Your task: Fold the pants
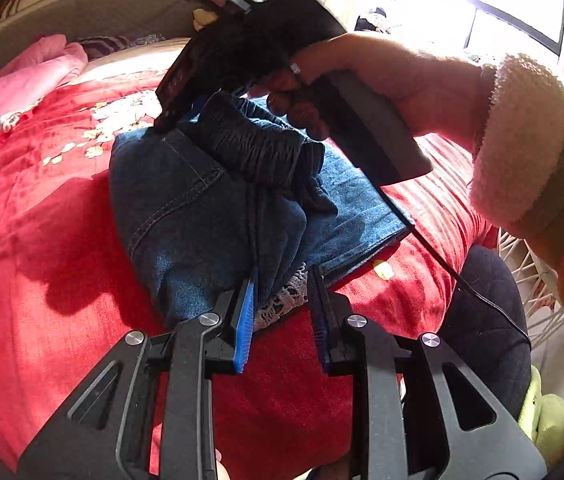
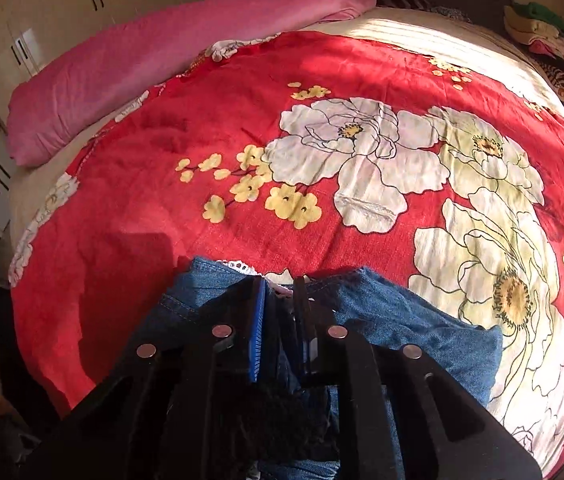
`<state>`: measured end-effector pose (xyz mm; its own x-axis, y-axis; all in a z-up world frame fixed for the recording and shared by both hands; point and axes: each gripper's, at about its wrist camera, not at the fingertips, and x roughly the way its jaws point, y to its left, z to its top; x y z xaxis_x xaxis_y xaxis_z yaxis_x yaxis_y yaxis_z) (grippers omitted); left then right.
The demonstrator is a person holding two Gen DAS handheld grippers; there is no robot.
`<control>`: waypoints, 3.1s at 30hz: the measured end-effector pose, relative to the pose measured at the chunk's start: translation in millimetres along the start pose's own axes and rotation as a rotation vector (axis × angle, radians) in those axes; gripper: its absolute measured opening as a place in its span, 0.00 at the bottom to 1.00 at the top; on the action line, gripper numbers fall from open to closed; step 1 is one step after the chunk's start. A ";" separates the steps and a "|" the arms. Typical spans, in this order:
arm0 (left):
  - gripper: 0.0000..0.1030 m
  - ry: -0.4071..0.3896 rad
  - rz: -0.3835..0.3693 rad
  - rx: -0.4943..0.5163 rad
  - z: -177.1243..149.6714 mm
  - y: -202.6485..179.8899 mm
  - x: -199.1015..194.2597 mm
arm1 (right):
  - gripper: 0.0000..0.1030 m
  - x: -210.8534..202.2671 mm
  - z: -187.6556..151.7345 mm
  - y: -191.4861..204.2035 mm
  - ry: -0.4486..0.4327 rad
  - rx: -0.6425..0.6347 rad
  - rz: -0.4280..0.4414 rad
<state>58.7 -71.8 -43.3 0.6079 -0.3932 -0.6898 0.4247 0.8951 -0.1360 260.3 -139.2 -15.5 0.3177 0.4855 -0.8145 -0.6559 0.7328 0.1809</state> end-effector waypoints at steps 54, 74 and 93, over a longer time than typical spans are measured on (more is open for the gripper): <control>0.71 -0.124 0.132 -0.101 32.7 12.9 -68.7 | 0.78 -193.0 -151.8 -20.4 -0.374 0.303 -0.024; 0.79 0.045 0.133 -0.357 59.2 89.7 13.7 | 0.79 -122.3 -159.9 -60.1 -0.235 0.412 -0.012; 0.61 0.085 0.114 -0.351 53.8 79.7 47.4 | 0.61 -64.9 -146.0 -79.0 -0.156 0.483 0.111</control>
<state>157.5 -30.5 -48.6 0.5742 -0.2809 -0.7690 0.0921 0.9555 -0.2802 191.5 -298.2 -57.4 0.3868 0.6110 -0.6907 -0.3120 0.7915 0.5255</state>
